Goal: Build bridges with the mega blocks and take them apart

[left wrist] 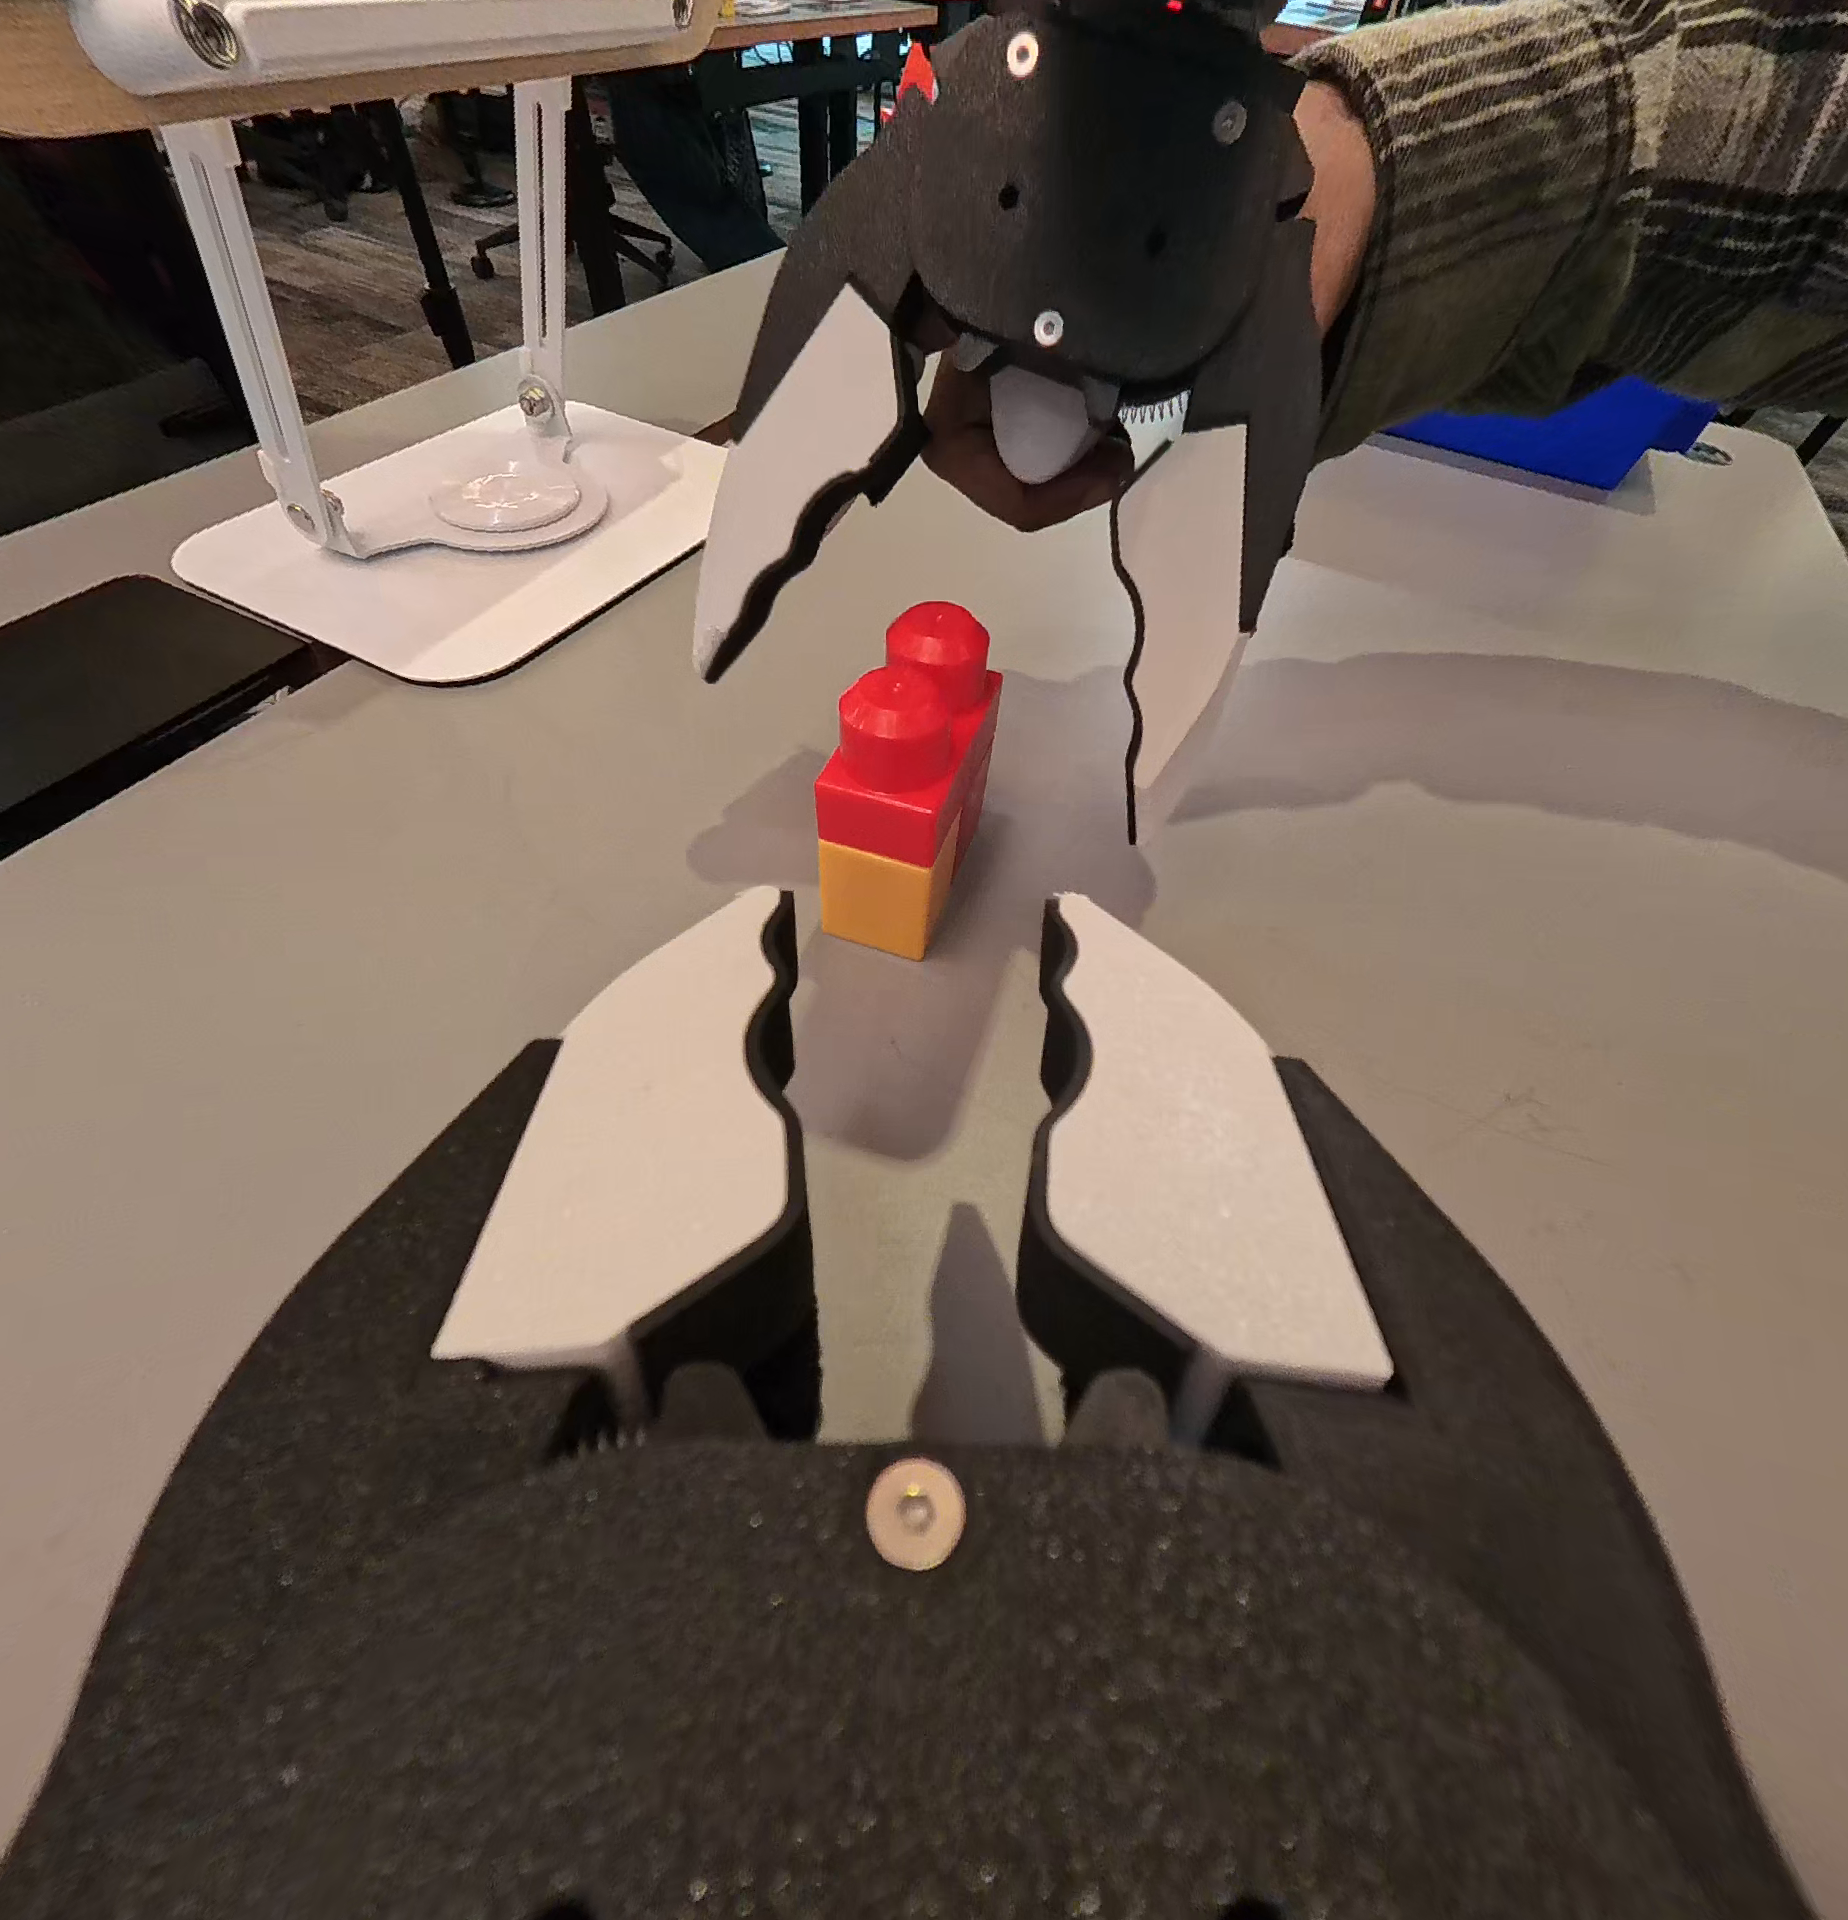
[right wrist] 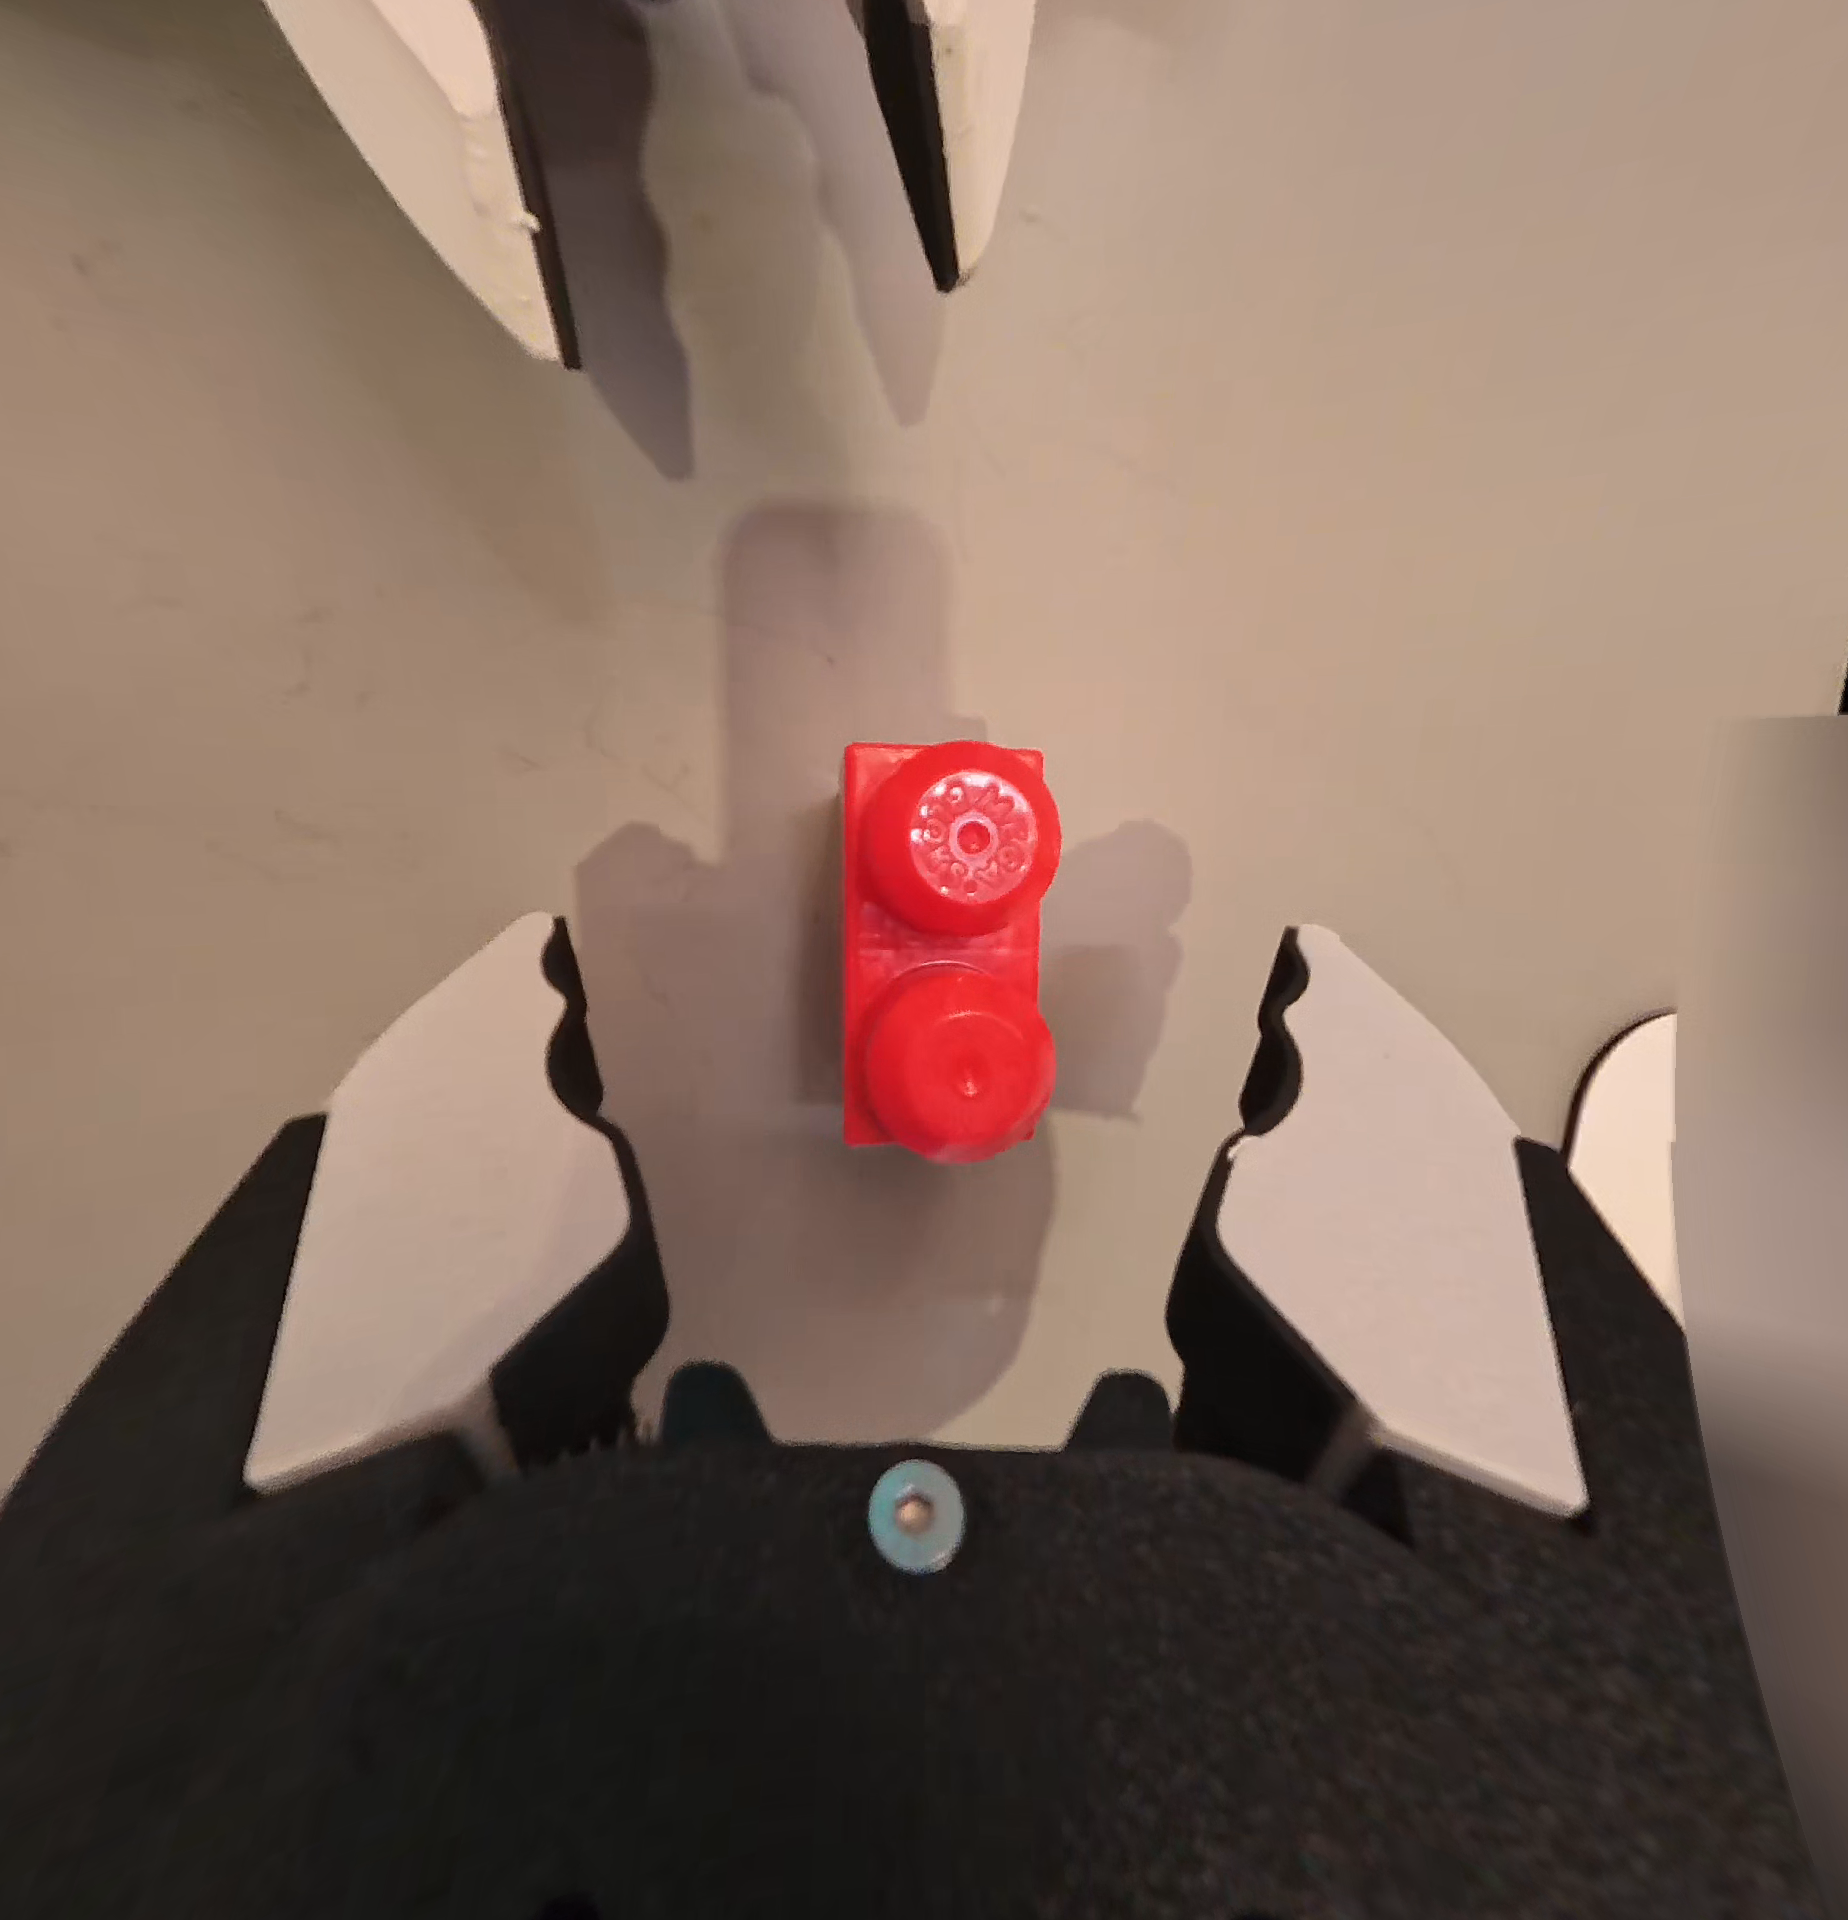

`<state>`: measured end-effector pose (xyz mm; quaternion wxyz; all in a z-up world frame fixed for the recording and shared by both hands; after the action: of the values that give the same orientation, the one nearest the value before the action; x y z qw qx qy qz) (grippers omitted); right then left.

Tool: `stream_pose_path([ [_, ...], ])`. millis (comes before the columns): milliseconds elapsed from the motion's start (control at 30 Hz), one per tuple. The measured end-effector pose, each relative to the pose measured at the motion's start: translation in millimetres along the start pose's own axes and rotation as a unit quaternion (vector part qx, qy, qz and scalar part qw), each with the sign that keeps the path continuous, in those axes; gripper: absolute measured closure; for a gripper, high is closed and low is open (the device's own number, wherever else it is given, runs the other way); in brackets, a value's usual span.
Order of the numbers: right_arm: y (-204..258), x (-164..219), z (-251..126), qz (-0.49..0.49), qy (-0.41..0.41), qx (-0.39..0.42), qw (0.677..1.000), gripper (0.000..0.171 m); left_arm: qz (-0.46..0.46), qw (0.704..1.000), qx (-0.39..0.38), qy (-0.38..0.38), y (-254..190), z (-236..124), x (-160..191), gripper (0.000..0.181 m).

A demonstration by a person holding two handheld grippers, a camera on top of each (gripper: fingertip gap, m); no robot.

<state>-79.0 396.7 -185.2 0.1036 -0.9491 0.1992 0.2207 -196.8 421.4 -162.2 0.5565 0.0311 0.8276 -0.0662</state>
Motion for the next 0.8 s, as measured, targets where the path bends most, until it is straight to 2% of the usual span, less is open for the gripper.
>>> stream_pose_path([
  [633, -1.5, 21.2, 5.7, 0.017, -0.012, -0.005, 1.0, 0.06, -0.003, 1.0, 0.0, 0.002, 1.1, 0.1, 1.6, 0.137],
  [800, -2.9, 25.6, 7.4, 0.02, -0.029, -0.002, 0.999, 0.07, -0.003, 1.0, -0.001, 0.005, 1.3, 0.7, 2.6, 0.137],
])
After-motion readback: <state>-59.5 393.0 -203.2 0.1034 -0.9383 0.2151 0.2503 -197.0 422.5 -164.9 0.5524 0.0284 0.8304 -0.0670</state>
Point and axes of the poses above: each gripper's, where its closed fingertips meet, z out along the fingers, x out of its underside, y = z × x across the jaws, the point moved 4 cm from there along -z, back along the fingers, and after that the axes turned 2 degrees about y, right-handed, at the moved point
